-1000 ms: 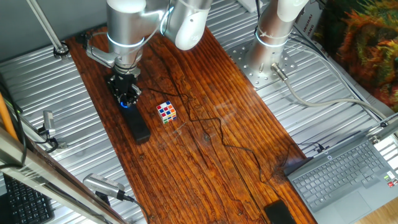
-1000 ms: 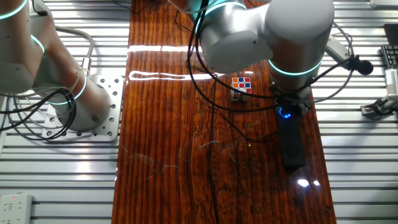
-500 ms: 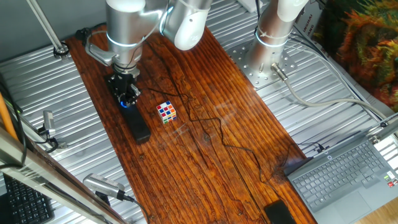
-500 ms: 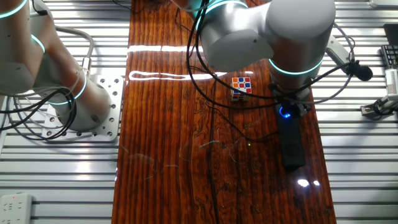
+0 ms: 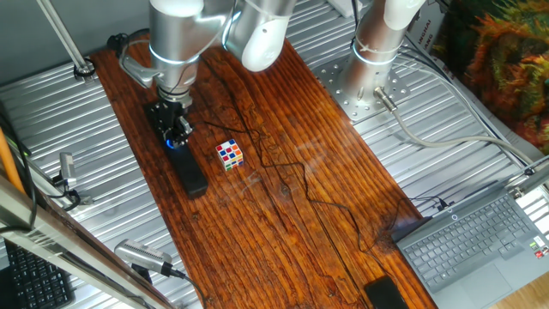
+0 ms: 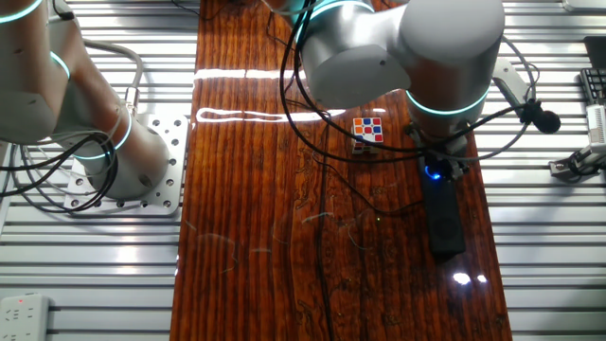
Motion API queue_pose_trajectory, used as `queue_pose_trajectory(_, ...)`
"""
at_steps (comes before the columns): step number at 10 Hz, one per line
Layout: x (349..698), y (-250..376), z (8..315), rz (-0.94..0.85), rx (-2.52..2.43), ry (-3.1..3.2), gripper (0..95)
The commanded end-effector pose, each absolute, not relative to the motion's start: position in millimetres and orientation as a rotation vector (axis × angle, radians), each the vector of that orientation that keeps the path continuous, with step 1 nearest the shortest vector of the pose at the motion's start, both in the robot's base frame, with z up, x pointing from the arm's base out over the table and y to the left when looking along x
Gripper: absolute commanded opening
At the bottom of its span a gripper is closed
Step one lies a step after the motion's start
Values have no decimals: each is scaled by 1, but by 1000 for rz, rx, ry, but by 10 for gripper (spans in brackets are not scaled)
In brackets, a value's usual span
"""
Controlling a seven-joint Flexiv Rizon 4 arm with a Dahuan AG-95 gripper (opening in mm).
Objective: Turn the knob to increase the volume of the speaker
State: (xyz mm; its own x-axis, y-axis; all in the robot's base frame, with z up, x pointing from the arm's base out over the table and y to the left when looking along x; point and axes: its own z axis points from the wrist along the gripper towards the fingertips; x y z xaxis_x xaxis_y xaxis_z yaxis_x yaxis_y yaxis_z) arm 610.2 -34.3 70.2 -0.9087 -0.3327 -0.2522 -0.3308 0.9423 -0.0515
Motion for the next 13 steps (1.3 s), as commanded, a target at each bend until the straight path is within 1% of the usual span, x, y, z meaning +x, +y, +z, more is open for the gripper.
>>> queue_pose_trajectory(1, 610, -35, 71, -6, -418, 2848, 0)
queue_pose_trajectory(6, 610, -35, 70, 19, -264, 2864, 0)
queue_pose_trajectory(9, 611, -35, 69, -5, -194, 2869, 0)
queue_pose_trajectory(13, 610, -36, 70, 39, -84, 2878, 0)
